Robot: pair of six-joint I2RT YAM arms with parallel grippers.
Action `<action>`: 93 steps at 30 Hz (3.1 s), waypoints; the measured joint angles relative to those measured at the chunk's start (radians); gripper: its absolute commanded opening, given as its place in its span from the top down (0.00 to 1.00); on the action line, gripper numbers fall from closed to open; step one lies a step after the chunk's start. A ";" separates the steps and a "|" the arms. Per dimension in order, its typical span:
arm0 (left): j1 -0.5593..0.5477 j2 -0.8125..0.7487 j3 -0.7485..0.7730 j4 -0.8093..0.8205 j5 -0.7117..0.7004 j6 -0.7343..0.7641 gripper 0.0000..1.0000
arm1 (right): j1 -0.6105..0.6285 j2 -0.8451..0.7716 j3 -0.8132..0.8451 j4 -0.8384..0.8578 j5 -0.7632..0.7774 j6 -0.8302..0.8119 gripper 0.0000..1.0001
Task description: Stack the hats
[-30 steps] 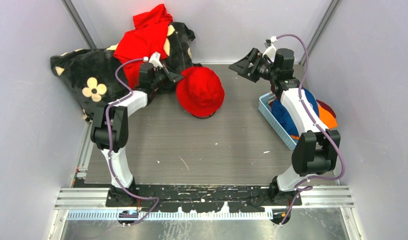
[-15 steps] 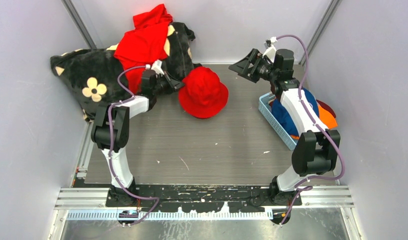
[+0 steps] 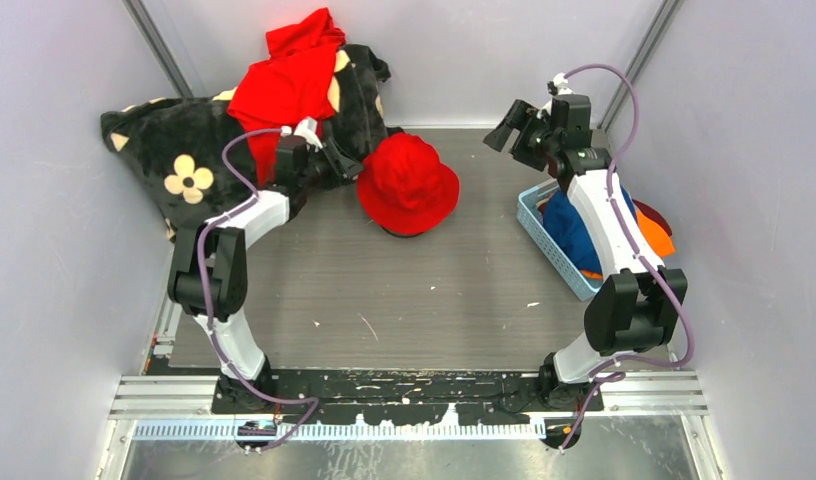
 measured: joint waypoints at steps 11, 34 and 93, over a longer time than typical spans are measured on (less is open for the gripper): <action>0.000 -0.208 0.000 -0.235 -0.219 0.108 0.32 | -0.016 0.011 -0.083 -0.158 0.309 -0.060 0.06; 0.000 -0.452 -0.006 -0.361 -0.312 0.169 0.33 | -0.037 0.335 -0.033 -0.085 0.275 -0.026 0.06; -0.025 -0.517 0.017 -0.381 -0.270 0.161 0.33 | -0.059 0.153 0.233 -0.074 0.379 -0.105 0.03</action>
